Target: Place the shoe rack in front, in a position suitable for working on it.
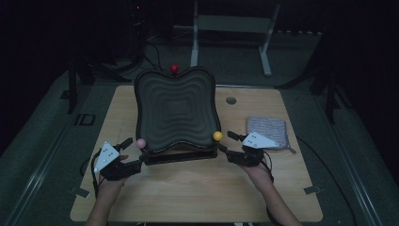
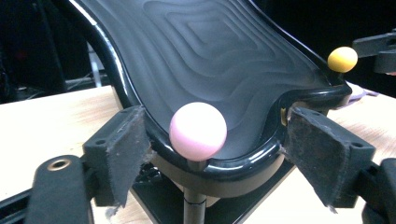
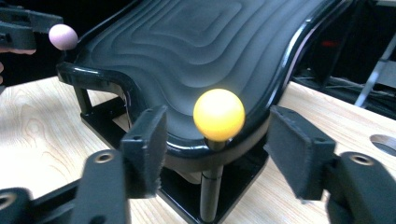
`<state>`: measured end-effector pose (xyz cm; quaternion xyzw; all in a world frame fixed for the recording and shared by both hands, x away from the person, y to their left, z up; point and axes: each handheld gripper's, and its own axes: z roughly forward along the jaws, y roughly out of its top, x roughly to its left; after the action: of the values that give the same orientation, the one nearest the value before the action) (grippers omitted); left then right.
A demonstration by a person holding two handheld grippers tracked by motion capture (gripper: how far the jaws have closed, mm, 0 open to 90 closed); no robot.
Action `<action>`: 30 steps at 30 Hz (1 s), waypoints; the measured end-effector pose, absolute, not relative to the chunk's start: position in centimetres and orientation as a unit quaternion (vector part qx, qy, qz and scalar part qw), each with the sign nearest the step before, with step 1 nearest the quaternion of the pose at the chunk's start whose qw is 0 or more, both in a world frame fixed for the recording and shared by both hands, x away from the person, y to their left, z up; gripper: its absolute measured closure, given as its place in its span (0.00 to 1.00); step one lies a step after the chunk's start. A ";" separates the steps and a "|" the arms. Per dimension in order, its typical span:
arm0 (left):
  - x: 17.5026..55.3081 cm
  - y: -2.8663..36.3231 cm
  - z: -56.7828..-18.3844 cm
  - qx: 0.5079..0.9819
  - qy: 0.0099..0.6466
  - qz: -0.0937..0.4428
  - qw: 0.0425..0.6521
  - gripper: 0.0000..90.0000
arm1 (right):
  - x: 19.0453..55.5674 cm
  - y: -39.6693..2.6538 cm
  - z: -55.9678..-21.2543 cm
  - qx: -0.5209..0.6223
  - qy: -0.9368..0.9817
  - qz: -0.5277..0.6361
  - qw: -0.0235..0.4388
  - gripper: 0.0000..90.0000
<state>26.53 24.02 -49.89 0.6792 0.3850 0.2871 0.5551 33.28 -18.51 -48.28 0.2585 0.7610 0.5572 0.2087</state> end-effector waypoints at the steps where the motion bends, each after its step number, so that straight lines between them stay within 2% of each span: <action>1: 26.7 24.0 -49.9 0.680 0.385 0.287 0.554 0.29 | 33.5 -18.3 -48.2 0.257 0.762 0.555 0.212 0.43; 5: 27.4 23.8 -50.1 0.685 0.390 0.285 0.545 0.38 | 34.1 -17.3 -48.3 0.258 0.768 0.543 0.221 0.43; 6: 27.5 23.7 -50.1 0.685 0.388 0.287 0.546 0.40 | 34.2 -17.0 -48.3 0.257 0.770 0.539 0.225 0.45; 7: 27.6 23.8 -50.0 0.682 0.390 0.284 0.550 0.45 | 34.3 -16.8 -48.4 0.255 0.775 0.535 0.220 0.54; 9: 27.8 23.7 -49.9 0.685 0.387 0.285 0.547 0.50 | 34.6 -16.4 -48.5 0.254 0.781 0.529 0.214 0.55; 15: 28.1 23.4 -49.8 0.686 0.389 0.307 0.532 0.65 | 34.7 -15.7 -48.5 0.259 0.773 0.523 0.250 0.65; 21: 28.1 23.4 -50.1 0.672 0.401 0.304 0.544 0.66 | 34.5 -15.6 -48.5 0.267 0.773 0.517 0.254 0.66; 30: 27.7 22.7 -49.9 0.680 0.393 0.298 0.542 0.67 | 34.1 -16.3 -48.5 0.277 0.769 0.521 0.247 0.66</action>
<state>27.72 22.70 -49.91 0.6805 0.3934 0.2979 0.5417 34.07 -16.28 -48.47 0.2773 0.7686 0.5208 0.2473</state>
